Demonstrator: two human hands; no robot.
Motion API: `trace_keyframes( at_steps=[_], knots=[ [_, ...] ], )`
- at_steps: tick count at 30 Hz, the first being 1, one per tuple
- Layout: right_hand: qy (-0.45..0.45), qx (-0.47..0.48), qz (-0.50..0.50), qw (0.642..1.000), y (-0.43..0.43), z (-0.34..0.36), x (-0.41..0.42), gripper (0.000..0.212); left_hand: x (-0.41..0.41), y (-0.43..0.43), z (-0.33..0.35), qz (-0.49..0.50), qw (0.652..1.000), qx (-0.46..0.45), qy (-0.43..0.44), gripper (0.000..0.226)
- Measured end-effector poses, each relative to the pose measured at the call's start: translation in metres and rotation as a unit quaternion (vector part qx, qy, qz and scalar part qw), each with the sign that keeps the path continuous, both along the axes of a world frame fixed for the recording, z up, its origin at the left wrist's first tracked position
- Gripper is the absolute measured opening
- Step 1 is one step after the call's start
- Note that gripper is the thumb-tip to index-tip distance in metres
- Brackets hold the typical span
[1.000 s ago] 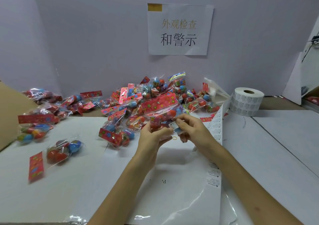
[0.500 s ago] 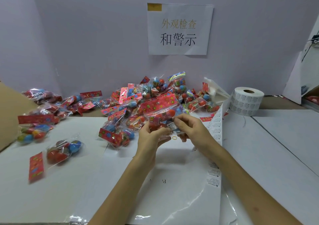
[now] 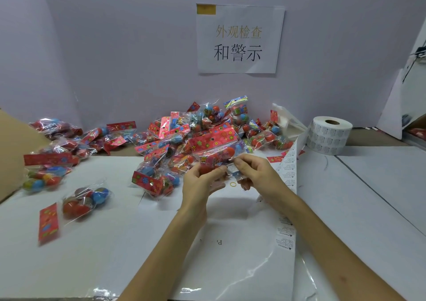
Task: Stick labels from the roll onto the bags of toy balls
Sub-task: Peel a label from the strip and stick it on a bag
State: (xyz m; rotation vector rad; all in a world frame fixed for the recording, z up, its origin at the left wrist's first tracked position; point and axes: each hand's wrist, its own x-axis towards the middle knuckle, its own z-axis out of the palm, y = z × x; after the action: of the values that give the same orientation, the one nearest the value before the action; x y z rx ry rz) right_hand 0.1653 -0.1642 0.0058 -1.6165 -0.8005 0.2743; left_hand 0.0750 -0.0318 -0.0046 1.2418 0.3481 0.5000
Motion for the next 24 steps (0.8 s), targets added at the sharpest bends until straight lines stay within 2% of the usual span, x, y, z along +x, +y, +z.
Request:
trace_keyframes(
  at_steps=[7, 12, 24],
  knots=[
    [0.042, 0.0, 0.011, 0.999, -0.0005, 0.0027, -0.0015, 0.024, 0.0002, -0.0015, 0.0011, 0.01, 1.0, -0.006, 0.007, 0.023],
    [0.004, -0.006, 0.007, 1.0, 0.0002, 0.0012, -0.002, 0.016, -0.0019, -0.0029, 0.0033, -0.01, 1.0, 0.0, -0.002, 0.029],
    [0.036, -0.024, 0.015, 0.999, -0.0008, 0.0018, 0.0012, 0.023, -0.003, -0.0047, 0.0047, 0.008, 1.0, 0.0, 0.009, 0.03]
  ],
)
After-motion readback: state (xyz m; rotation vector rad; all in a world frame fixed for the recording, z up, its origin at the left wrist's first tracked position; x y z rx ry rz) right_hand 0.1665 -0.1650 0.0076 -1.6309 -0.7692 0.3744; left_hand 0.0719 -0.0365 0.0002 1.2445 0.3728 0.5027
